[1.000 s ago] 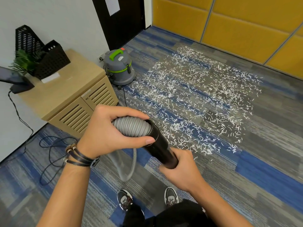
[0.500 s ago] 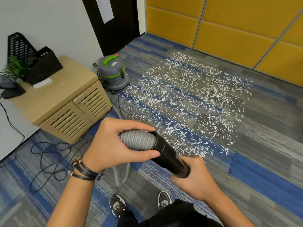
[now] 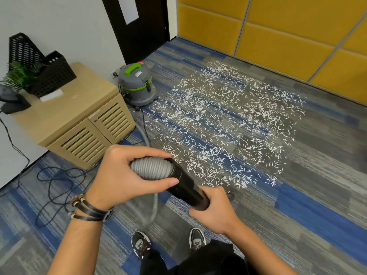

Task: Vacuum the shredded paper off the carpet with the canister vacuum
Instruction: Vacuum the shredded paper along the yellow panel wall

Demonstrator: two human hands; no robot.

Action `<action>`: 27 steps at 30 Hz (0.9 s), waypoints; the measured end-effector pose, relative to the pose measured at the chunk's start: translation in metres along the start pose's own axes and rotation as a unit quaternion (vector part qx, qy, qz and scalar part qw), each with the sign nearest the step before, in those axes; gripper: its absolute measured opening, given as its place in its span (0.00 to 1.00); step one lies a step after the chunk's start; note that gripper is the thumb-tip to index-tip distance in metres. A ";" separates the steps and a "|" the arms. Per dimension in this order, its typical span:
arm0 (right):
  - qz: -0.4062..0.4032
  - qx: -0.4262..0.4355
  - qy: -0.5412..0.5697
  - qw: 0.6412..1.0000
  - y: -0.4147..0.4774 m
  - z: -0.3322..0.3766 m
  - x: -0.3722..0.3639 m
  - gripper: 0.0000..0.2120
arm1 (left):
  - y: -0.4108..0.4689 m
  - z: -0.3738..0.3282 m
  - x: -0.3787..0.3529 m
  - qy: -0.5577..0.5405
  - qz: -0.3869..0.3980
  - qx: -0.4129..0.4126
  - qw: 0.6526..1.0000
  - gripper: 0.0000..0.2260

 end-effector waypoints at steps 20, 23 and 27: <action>0.027 0.063 0.013 0.998 0.069 0.057 -0.157 0.16 | -0.044 0.100 0.136 0.036 -0.061 0.033 0.997 0.21; 0.004 0.078 0.018 0.997 0.084 0.066 -0.179 0.16 | -0.044 0.114 0.155 0.039 -0.061 0.021 0.997 0.21; -0.004 0.093 0.050 0.994 0.105 0.076 -0.208 0.18 | -0.043 0.131 0.176 0.041 -0.060 0.001 0.997 0.23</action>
Point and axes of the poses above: each hand's wrist, its own y-axis towards the middle knuckle, its own x-axis out of the back of the hand, z = x × y, the point moved 8 cm from there along y, towards the middle knuckle, and after that the axes turned 15 degrees about y, right-handed, at the moved point
